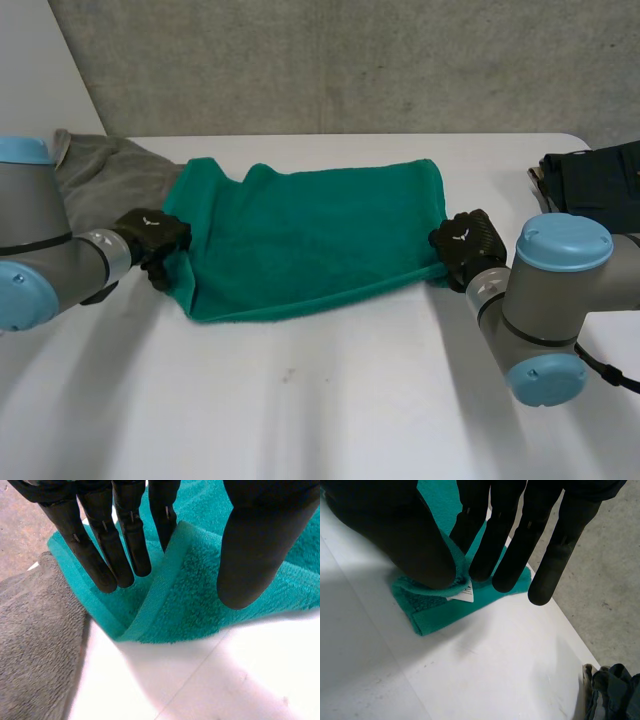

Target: Fold the laundry.

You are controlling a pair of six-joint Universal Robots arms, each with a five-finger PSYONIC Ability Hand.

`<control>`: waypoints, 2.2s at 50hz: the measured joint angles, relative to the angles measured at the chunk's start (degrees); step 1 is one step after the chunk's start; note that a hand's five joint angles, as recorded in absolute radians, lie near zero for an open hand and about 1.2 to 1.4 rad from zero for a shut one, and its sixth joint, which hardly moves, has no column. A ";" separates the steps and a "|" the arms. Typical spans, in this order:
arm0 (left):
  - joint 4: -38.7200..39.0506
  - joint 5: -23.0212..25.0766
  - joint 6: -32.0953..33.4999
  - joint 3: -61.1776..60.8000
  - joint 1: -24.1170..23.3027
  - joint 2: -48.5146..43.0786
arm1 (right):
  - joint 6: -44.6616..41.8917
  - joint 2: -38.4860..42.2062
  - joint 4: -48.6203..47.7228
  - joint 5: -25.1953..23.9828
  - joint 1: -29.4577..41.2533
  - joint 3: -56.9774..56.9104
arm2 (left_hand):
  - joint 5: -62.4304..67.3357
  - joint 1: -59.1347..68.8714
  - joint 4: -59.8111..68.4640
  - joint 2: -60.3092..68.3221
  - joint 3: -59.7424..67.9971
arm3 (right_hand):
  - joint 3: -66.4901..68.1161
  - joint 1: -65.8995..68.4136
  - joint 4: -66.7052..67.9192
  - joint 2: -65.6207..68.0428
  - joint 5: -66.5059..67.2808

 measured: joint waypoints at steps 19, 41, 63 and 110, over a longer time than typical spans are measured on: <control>-3.52 1.83 5.76 -6.41 1.96 5.66 | -4.71 -5.97 5.26 0.18 -0.40 2.97 | 27.61 27.41 28.62 28.70 28.14 | 0.00 0.00 0.00 0.00 0.00; -18.77 6.28 19.10 -8.95 7.56 7.98 | -29.02 -10.91 31.38 0.17 -1.64 5.80 | 27.61 27.41 28.66 28.72 28.20 | 0.00 0.00 0.00 0.00 0.00; -14.48 2.39 -3.84 9.00 0.81 -0.56 | -9.07 -6.08 31.20 1.40 -7.21 -5.38 | 27.61 27.41 28.67 28.72 28.20 | -24.28 -22.22 -25.20 -24.37 -25.33; -10.61 0.27 -3.79 7.95 4.08 -0.71 | 7.86 -15.27 21.91 -15.60 -19.95 17.13 | 27.61 27.41 28.66 28.73 28.20 | -39.99 -37.37 -41.31 -39.43 -40.01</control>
